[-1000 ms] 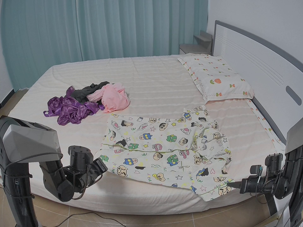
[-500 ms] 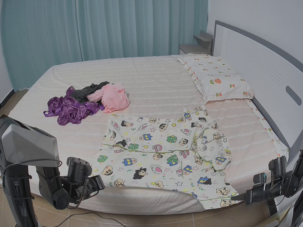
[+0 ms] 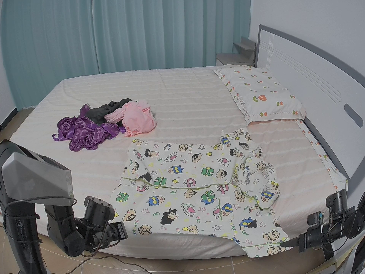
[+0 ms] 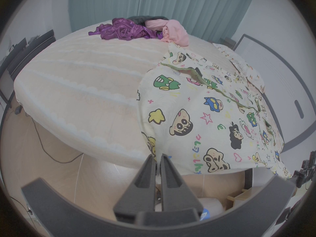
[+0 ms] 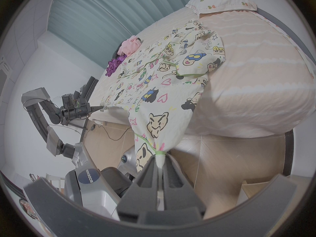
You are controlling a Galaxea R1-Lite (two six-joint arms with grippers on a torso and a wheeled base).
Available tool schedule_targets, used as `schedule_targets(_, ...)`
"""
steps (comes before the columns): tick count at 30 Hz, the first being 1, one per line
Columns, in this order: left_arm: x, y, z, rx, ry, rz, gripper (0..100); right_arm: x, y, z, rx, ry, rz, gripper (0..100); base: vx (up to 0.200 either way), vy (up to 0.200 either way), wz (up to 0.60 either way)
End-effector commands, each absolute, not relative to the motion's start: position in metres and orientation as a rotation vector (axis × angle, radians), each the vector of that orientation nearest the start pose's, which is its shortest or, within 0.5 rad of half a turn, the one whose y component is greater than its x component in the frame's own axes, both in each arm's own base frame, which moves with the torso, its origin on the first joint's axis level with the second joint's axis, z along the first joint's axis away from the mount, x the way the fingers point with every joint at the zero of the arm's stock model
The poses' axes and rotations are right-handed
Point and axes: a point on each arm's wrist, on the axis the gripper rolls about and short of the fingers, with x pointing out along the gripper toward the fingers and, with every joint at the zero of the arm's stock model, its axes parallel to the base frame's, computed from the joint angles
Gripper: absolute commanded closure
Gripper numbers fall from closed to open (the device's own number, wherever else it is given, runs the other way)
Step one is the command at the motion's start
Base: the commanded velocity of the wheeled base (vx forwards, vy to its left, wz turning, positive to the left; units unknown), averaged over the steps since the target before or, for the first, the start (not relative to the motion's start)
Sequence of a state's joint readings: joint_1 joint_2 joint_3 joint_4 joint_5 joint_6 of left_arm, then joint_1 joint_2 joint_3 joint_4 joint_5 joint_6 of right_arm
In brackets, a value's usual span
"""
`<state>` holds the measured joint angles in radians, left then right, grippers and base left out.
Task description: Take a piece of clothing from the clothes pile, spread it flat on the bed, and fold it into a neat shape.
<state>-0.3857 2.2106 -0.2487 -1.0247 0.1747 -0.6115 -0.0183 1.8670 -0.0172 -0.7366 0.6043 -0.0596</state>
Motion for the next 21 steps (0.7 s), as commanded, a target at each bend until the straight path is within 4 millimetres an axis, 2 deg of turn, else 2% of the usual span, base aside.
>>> schedule_targets(1,0.224,-0.088,-0.024,-0.322,0.938,0.053,100,0.148,0.010,0.010,0.283,1.075,0.563,100,0.000,0.000,0.00)
schedule_targets(7,0.224,-0.089,-0.014,-0.324,0.984,0.039,100,0.145,0.010,0.009,0.269,1.100,0.574,100,0.000,0.000,0.00)
schedule_targets(13,0.223,-0.088,-0.015,-0.313,1.017,0.049,100,0.140,0.011,0.009,0.240,1.138,0.577,100,0.000,0.000,0.00)
schedule_targets(20,0.234,-0.091,-0.011,-0.322,1.006,0.052,100,0.141,0.011,0.017,0.225,1.062,0.588,100,0.000,0.000,0.00)
schedule_targets(21,0.239,-0.093,-0.004,-0.332,1.000,0.051,100,0.143,0.010,0.022,0.230,1.030,0.579,100,0.000,0.000,0.00)
